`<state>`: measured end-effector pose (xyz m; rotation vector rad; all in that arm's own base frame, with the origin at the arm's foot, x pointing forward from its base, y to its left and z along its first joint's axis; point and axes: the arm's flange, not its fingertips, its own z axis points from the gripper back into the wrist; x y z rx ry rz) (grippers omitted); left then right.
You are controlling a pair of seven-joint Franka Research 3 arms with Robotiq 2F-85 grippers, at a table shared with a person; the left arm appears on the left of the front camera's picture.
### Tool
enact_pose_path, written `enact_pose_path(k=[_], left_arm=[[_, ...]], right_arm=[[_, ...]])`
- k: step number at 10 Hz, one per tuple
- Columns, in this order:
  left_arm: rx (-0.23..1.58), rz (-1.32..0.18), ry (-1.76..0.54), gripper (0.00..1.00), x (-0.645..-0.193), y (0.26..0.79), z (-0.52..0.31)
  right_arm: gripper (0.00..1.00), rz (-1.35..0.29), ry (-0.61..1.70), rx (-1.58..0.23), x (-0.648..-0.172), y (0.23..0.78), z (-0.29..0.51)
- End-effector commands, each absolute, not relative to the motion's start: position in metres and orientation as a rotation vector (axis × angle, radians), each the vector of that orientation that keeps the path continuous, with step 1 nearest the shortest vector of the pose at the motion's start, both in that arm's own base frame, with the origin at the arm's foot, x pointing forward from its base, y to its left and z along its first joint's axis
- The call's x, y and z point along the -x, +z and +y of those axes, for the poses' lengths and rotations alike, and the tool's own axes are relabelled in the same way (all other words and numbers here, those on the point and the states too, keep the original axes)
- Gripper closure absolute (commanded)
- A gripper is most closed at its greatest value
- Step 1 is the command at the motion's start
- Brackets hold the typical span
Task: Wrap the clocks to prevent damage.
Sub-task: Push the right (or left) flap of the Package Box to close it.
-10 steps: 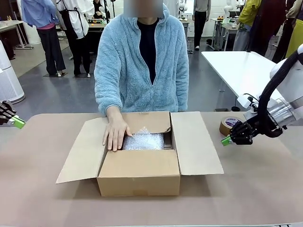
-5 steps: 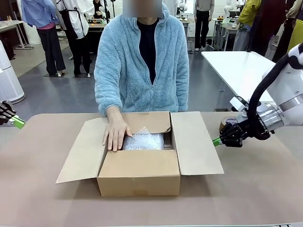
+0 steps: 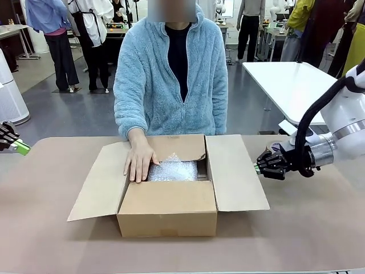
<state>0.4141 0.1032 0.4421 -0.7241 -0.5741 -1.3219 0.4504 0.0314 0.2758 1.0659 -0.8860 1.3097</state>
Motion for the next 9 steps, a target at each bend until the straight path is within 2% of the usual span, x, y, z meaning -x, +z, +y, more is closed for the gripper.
enact_pose_path(k=[1, 9], left_arm=[[0.73, -0.584, -1.323, 1.0, -0.414, 0.443, 0.103], [0.73, -0.584, -1.323, 1.0, -0.414, 0.443, 0.103]], right_arm=[[0.99, -0.979, 1.263, -1.164, -0.456, 0.272, 0.032], [0.99, -1.097, 1.284, -1.208, -0.476, 0.302, 0.091]])
